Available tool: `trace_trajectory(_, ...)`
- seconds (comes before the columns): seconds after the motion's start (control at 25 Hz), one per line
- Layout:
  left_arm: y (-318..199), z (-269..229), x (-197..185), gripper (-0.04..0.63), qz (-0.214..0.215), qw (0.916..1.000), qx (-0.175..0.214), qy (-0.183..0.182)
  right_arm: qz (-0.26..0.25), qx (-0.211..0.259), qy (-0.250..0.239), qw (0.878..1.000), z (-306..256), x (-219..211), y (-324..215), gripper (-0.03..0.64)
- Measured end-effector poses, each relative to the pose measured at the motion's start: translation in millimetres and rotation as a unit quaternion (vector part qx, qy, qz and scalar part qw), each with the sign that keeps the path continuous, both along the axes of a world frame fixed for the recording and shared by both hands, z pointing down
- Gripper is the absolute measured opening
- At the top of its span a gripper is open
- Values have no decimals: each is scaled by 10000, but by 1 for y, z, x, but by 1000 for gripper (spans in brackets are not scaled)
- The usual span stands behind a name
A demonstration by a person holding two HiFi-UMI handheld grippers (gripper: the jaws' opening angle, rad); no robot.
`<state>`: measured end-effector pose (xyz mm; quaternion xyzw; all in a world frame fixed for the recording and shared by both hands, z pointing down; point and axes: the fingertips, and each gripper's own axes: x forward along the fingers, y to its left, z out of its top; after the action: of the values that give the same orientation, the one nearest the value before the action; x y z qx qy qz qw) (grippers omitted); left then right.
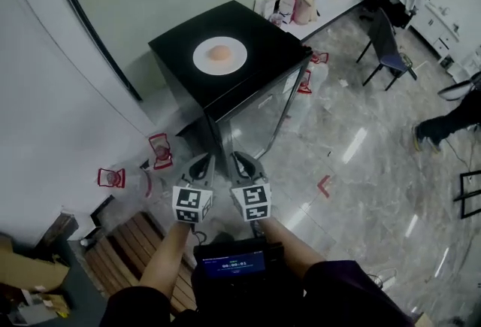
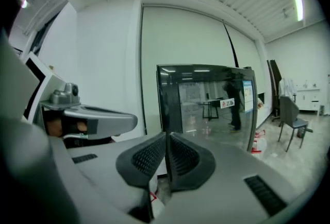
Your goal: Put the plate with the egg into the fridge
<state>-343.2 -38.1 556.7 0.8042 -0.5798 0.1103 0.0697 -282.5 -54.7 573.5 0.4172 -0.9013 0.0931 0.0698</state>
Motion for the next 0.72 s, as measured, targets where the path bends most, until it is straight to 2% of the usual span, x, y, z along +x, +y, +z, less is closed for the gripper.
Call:
trace_trajectory(0.08,-1,6,-11,9,233,9997,-16,-11,431,-27,173,9989,14,-8,-4,17)
trace_trajectory(0.16,-2,12,-19,9,473,9989,-11,-22,797,-112,331,9962,29,-14,-9,70)
trace_trajectory(0.32,-8,28,-28,9,851,9962,-81,-141,1124,-237,551,9919,47,-26,-17,115)
trace_trajectory(0.52,-15,39,-37,9,1026,9945,-97,-173,1516,-389,767,9847,74,-32,-26,135)
trace_trajectory(0.72,-24,48,-49,9,1115,9935,-136,-173,1968,-316,757,9770,75,-37,-44,135)
